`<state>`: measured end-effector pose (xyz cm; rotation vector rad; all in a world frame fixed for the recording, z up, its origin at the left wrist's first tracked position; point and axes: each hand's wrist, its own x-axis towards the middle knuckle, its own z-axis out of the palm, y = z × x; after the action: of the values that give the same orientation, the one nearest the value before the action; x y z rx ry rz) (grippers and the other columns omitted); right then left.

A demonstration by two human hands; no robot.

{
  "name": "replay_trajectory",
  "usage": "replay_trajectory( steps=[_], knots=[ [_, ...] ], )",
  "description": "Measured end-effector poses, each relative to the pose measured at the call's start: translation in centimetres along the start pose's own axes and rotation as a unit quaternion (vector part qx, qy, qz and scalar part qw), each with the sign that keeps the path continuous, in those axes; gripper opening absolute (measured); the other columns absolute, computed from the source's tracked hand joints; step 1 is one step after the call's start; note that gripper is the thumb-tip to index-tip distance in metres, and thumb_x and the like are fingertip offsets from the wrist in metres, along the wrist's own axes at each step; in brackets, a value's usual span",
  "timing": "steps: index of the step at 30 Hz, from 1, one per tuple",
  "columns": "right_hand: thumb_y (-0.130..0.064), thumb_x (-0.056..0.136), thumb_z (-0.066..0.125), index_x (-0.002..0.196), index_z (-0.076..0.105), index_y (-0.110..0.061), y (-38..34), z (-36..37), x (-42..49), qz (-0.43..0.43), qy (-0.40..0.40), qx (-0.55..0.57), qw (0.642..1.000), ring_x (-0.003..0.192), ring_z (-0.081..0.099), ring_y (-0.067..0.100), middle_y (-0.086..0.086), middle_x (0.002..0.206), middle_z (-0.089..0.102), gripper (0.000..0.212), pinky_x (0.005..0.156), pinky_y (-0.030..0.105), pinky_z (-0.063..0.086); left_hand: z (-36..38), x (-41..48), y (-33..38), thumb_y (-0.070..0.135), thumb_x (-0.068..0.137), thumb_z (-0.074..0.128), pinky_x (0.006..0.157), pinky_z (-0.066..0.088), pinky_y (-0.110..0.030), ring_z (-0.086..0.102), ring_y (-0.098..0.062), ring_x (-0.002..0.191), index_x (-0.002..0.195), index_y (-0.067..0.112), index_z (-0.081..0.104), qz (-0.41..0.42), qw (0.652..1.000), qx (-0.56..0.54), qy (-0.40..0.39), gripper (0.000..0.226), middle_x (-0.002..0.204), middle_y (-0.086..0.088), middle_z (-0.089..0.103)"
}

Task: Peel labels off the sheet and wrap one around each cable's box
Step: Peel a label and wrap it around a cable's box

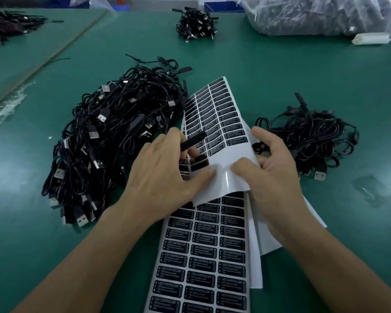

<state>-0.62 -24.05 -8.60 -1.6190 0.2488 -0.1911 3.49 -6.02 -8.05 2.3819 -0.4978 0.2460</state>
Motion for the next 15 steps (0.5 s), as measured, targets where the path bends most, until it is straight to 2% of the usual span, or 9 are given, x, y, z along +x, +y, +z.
replay_trajectory(
  steps=[2, 4, 7, 9, 11, 13, 15],
  knots=[
    [-0.004, 0.085, 0.063, 0.129, 0.046, -0.04, -0.28, -0.4, 0.04, 0.017, -0.012, 0.036, 0.999, 0.061, 0.07, 0.011, -0.008, 0.076, 0.073, 0.06, 0.05, 0.023, 0.053, -0.14, -0.08, 0.03, 0.077, 0.071, 0.051, 0.074, 0.036, -0.016, 0.047, 0.011, 0.101, 0.097, 0.029, 0.05, 0.014, 1.0, 0.0, -0.02, 0.055, 0.085, 0.028, 0.054],
    [-0.006, 0.082, 0.066, 0.123, 0.057, -0.029, -0.57, -0.71, 0.1, 0.046, -0.059, 0.053, 0.996, 0.058, 0.067, 0.006, -0.01, 0.072, 0.071, 0.048, 0.045, 0.019, 0.047, -0.3, -0.09, -0.01, 0.08, 0.069, 0.052, 0.071, 0.031, -0.012, 0.045, 0.013, 0.101, 0.094, 0.031, 0.048, 0.024, 0.998, 0.004, -0.052, 0.055, 0.084, 0.032, 0.056],
    [-0.017, 0.078, 0.077, 0.083, 0.072, -0.031, -0.89, -0.71, 0.22, 0.058, -0.116, 0.008, 0.992, 0.061, 0.066, 0.005, -0.011, 0.07, 0.07, 0.016, 0.046, 0.017, 0.046, -0.44, -0.07, -0.13, 0.082, 0.063, 0.056, 0.069, 0.03, -0.01, 0.044, 0.017, 0.097, 0.093, 0.03, 0.05, 0.04, 0.996, -0.002, -0.078, 0.06, 0.099, 0.053, 0.045],
    [-0.014, 0.082, 0.076, 0.075, 0.073, -0.027, -0.95, -0.61, 0.26, 0.061, -0.122, -0.02, 0.99, 0.065, 0.07, 0.008, -0.007, 0.072, 0.074, 0.015, 0.055, 0.023, 0.053, -0.42, -0.16, -0.19, 0.082, 0.06, 0.061, 0.07, 0.031, -0.009, 0.043, 0.019, 0.094, 0.094, 0.028, 0.052, 0.039, 0.996, -0.014, -0.076, 0.064, 0.092, 0.044, 0.053],
    [-0.01, 0.082, 0.076, 0.081, 0.073, -0.018, -0.88, -0.63, 0.3, 0.068, -0.093, -0.042, 0.992, 0.074, 0.074, 0.019, 0.002, 0.08, 0.076, 0.009, 0.068, 0.04, 0.061, -0.42, -0.29, -0.19, 0.076, 0.059, 0.071, 0.071, 0.031, -0.009, 0.043, 0.016, 0.094, 0.093, 0.028, 0.052, 0.034, 0.997, -0.021, -0.07, 0.062, 0.083, 0.031, 0.057],
    [-0.007, 0.081, 0.078, 0.087, 0.07, -0.011, -0.85, -0.58, 0.34, 0.078, -0.061, -0.039, 0.994, 0.08, 0.074, 0.03, 0.01, 0.084, 0.076, 0.011, 0.077, 0.053, 0.061, -0.38, -0.31, -0.25, 0.069, 0.062, 0.076, 0.072, 0.033, -0.01, 0.047, 0.007, 0.093, 0.092, 0.028, 0.053, 0.031, 0.998, -0.022, -0.059, 0.056, 0.083, 0.023, 0.057],
    [-0.006, 0.079, 0.081, 0.09, 0.069, -0.011, -0.9, -0.5, 0.33, 0.09, -0.042, -0.032, 0.995, 0.079, 0.075, 0.028, 0.007, 0.084, 0.076, 0.017, 0.076, 0.051, 0.062, -0.26, -0.28, -0.26, 0.067, 0.064, 0.077, 0.075, 0.04, -0.017, 0.051, -0.002, 0.087, 0.089, 0.032, 0.053, 0.024, 0.998, -0.033, -0.048, 0.049, 0.083, 0.017, 0.06]
  ],
)
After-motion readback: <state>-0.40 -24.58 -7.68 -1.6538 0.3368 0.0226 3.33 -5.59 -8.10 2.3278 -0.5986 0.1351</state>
